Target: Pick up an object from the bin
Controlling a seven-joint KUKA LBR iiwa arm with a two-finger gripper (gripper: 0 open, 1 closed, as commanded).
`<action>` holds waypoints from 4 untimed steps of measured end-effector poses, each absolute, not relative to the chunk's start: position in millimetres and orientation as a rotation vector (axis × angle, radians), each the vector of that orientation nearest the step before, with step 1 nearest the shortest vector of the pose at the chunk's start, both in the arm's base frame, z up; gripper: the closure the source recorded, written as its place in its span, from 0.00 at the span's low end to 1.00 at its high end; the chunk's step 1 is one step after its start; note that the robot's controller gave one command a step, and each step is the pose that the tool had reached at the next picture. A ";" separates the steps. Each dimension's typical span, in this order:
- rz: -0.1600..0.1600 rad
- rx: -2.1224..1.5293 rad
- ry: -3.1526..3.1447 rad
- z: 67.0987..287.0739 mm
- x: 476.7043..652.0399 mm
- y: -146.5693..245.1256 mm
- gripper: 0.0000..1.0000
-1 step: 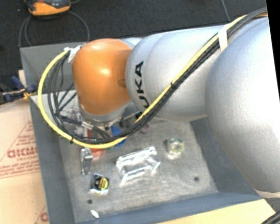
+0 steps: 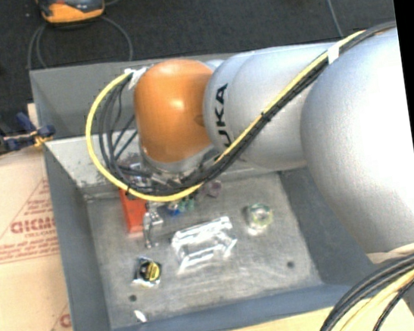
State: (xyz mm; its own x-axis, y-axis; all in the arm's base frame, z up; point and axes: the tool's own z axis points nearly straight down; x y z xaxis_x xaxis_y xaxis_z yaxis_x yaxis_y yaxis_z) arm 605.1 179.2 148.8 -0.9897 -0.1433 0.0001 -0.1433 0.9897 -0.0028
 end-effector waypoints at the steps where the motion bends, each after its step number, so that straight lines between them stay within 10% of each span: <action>1: -0.002 0.041 3.143 80.3 624.6 124.4 0.00; 2: 0.008 0.033 3.126 75.7 596.8 73.0 0.00; 3: -0.001 0.022 3.132 80.4 633.5 29.0 0.00; 4: 0.003 0.022 3.134 80.4 632.4 31.6 1.00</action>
Offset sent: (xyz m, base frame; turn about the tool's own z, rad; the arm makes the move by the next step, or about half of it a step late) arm 0.0193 -0.0516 -0.0668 0.1683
